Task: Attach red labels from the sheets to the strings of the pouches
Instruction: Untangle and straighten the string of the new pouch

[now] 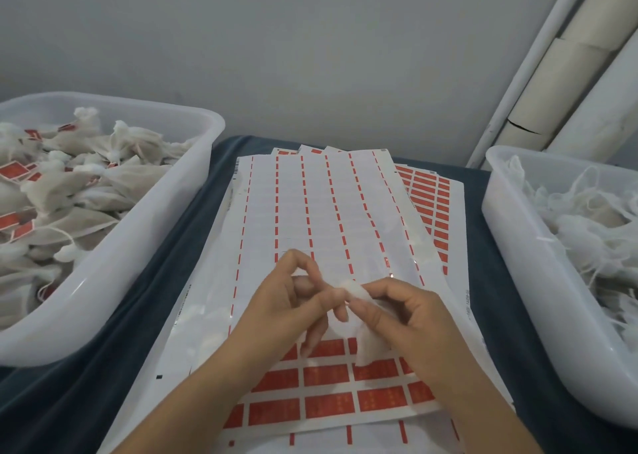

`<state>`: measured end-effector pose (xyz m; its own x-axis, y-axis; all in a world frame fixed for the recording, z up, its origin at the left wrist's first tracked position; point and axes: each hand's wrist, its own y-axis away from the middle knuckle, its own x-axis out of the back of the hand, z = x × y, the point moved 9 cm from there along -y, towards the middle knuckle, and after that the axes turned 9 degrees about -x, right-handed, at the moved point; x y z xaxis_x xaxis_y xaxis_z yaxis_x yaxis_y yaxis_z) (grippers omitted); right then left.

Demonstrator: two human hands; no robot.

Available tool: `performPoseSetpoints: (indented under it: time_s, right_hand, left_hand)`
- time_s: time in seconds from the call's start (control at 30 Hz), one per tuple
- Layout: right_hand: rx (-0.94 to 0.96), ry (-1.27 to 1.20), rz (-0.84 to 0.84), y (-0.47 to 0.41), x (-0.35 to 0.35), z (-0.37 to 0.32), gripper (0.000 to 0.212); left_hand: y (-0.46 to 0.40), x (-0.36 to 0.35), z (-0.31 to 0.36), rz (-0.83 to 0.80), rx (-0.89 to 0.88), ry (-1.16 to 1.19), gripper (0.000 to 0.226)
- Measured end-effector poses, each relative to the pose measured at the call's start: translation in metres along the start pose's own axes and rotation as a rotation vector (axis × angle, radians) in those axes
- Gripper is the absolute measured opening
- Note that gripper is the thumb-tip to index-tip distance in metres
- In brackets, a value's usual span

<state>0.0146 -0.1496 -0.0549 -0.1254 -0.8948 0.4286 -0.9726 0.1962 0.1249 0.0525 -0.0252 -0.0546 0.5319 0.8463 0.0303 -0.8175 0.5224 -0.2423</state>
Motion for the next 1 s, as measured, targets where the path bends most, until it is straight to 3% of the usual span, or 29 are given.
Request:
performPoseSetpoints:
  time_s: [0.07, 0.13, 0.2, 0.27, 0.37, 0.43, 0.53, 0.6, 0.7, 0.87, 1.0]
  right_hand:
    - [-0.15, -0.183, -0.105, 0.0, -0.009, 0.012, 0.028]
    - [-0.28, -0.481, -0.345, 0.009, -0.033, 0.015, 0.026]
    - [-0.306, -0.756, -0.547, 0.017, -0.049, 0.006, 0.033]
    - [-0.311, -0.897, -0.606, 0.019, -0.052, 0.002, 0.036]
    - [-0.321, -0.82, -0.437, 0.011, -0.042, 0.009, 0.015]
    - [-0.294, -0.613, -0.254, 0.004, -0.03, 0.018, 0.017]
    - [-0.269, -0.581, -0.139, 0.001, -0.021, 0.023, 0.023]
    - [-0.26, -0.566, -0.105, 0.002, -0.018, 0.023, 0.031]
    - [-0.177, -0.429, -0.06, 0.001, -0.015, 0.019, 0.032]
    - [-0.123, -0.352, -0.057, 0.0, -0.019, 0.015, 0.026]
    - [-0.108, -0.374, -0.104, 0.0, -0.021, 0.013, 0.04]
  left_hand:
    - [-0.001, 0.001, 0.002, -0.002, -0.011, 0.071, 0.039]
    - [0.0, -0.003, 0.001, -0.014, -0.005, 0.177, 0.038]
    - [0.001, -0.006, -0.001, -0.029, 0.02, 0.261, 0.032]
    - [0.002, -0.008, -0.005, -0.042, 0.065, 0.308, 0.028]
    - [0.003, -0.008, -0.009, 0.022, 0.105, 0.345, 0.035]
    - [0.003, -0.005, -0.008, 0.084, 0.068, 0.241, 0.048]
    - [0.003, 0.005, -0.005, 0.177, 0.045, 0.063, 0.059]
    - [0.002, 0.016, 0.002, 0.226, -0.035, -0.132, 0.049]
    - [0.002, 0.003, 0.011, 0.115, -0.16, -0.382, 0.033]
    - [0.003, -0.002, 0.007, 0.079, -0.195, -0.388, 0.028]
    - [0.003, 0.006, 0.003, 0.132, -0.133, -0.153, 0.034]
